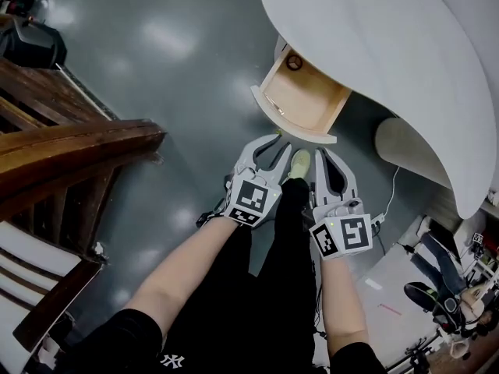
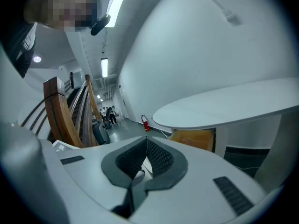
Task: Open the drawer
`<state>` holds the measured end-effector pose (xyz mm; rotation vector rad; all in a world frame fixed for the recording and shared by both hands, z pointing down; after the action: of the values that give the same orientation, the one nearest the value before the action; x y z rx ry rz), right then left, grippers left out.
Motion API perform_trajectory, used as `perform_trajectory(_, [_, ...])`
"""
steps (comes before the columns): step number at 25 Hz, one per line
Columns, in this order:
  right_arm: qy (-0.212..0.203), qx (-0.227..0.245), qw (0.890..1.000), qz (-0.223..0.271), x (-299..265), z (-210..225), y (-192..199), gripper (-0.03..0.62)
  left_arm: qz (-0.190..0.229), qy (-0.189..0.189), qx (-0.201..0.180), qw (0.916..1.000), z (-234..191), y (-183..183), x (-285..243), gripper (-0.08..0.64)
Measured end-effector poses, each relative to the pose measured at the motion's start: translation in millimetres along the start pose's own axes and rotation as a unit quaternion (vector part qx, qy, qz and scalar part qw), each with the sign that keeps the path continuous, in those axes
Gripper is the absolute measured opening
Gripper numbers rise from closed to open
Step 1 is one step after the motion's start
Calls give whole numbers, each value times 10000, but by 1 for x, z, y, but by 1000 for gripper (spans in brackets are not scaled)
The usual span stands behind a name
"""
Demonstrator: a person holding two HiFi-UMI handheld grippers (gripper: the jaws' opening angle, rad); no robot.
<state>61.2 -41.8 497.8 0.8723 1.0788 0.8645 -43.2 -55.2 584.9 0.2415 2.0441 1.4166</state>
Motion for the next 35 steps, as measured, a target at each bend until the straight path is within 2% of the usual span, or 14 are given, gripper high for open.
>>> perform_trajectory(9, [1, 52, 9997, 250, 27, -12, -66, 15, 425, 168, -214, 9987, 30, -107, 37, 32])
perform_trajectory(16, [-82, 219, 9982, 548, 49, -25, -121, 15, 770, 185, -351, 9962, 49, -182, 67, 20])
perform_trajectory(25, [-102, 347, 9942, 1013, 74, -34, -186, 15, 1069, 369, -497, 9923, 73, -254, 89, 14])
perform_trajectory(35, [-104, 342, 9900, 1366, 99, -39, -241, 15, 1527, 445, -746, 9845, 97, -327, 109, 14])
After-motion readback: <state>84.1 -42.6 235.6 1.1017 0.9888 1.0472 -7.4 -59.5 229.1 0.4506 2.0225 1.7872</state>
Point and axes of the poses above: the fingertips, and each gripper's own axes: x backward along the fingers, z to its right, y out of its underside, the point moved 5 cm from there along x, backward along the fingers, and after that the axes turned 14 degrees about y, right-handed, at the moved point
